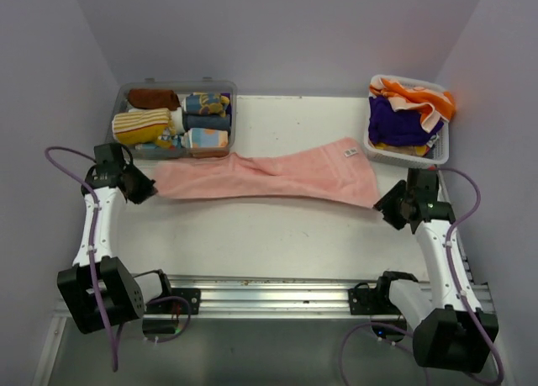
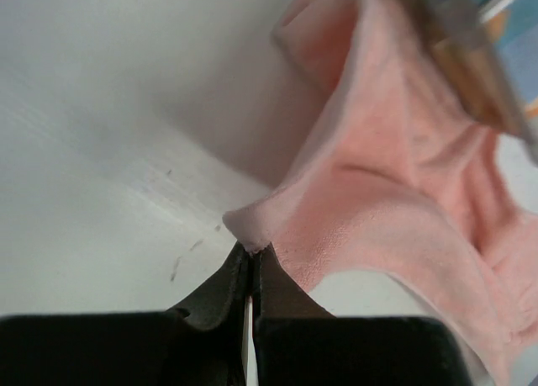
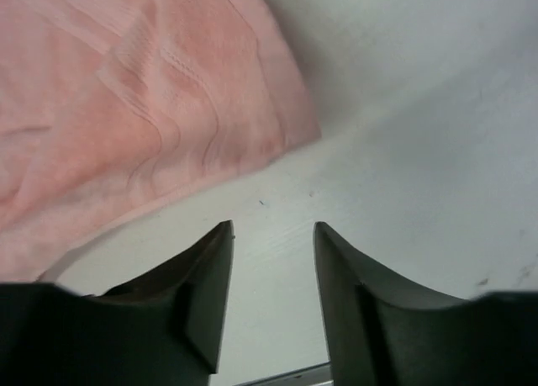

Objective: Roll the towels
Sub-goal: Flatten the towel

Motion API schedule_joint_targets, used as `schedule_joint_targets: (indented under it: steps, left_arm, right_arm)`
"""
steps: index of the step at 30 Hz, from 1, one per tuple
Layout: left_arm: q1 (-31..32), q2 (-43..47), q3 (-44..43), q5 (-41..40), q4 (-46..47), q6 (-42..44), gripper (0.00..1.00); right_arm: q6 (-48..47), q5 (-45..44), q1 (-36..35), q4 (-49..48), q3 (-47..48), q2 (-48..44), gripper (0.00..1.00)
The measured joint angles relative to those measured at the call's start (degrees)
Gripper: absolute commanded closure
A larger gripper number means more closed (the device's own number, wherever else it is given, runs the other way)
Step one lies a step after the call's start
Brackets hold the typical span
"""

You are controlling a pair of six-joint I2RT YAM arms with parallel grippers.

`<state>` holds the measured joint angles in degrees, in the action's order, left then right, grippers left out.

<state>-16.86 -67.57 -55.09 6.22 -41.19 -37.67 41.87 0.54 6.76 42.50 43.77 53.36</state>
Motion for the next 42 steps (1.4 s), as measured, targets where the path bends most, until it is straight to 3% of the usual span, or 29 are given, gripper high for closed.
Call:
schedule_joint_targets:
  steps: [1, 3, 13, 25, 28, 31, 33, 34, 35, 42]
  left_arm:
    - [0.0, -0.5, 3.5, 0.0, -0.4, 0.0, 1.0]
    - [0.0, -1.0, 6.4, -0.3, -1.4, 0.0, 1.0]
    - [0.0, -0.4, 6.8, -1.1, -1.0, 0.7, 1.0]
    - [0.0, -0.4, 6.8, -0.4, -0.4, 0.9, 1.0]
    - [0.0, -0.4, 6.8, 0.0, -0.1, 1.0, 1.0]
    - [0.0, -0.4, 6.8, 0.3, -0.1, 1.4, 1.0]
    - [0.0, -0.4, 6.8, 0.4, -0.2, 1.4, 1.0]
    - [0.0, -0.4, 6.8, 0.5, -0.2, 1.4, 1.0]
    - [0.0, -0.4, 6.7, 0.5, -0.2, 1.4, 1.0]
    - [0.0, -0.2, 5.2, 0.6, -1.2, 2.0, 1.0]
  right_arm:
    - [0.2, 0.1, 0.0, 1.6, -2.2, -0.2, 0.36]
    - [0.5, 0.3, 0.0, 4.1, -4.2, -0.1, 0.35]
    - [0.6, -0.2, 0.0, 0.3, -9.1, 3.3, 0.38]
    - [0.5, -1.5, 0.0, -12.2, -7.8, 20.8, 0.38]
    - [0.6, -1.5, 0.0, -13.5, -6.1, 23.6, 0.43]
    - [0.5, -1.6, 0.0, -15.6, -5.1, 25.6, 0.55]
    - [0.5, -1.9, 0.0, -16.7, -5.0, 26.2, 0.72]
    - [0.6, -2.1, 0.0, -17.3, -4.9, 26.7, 0.89]
    - [0.5, -2.2, 0.0, -17.8, -4.9, 27.0, 0.98]
    - [1.2, -2.8, 0.0, -16.6, -3.2, 27.2, 1.0]
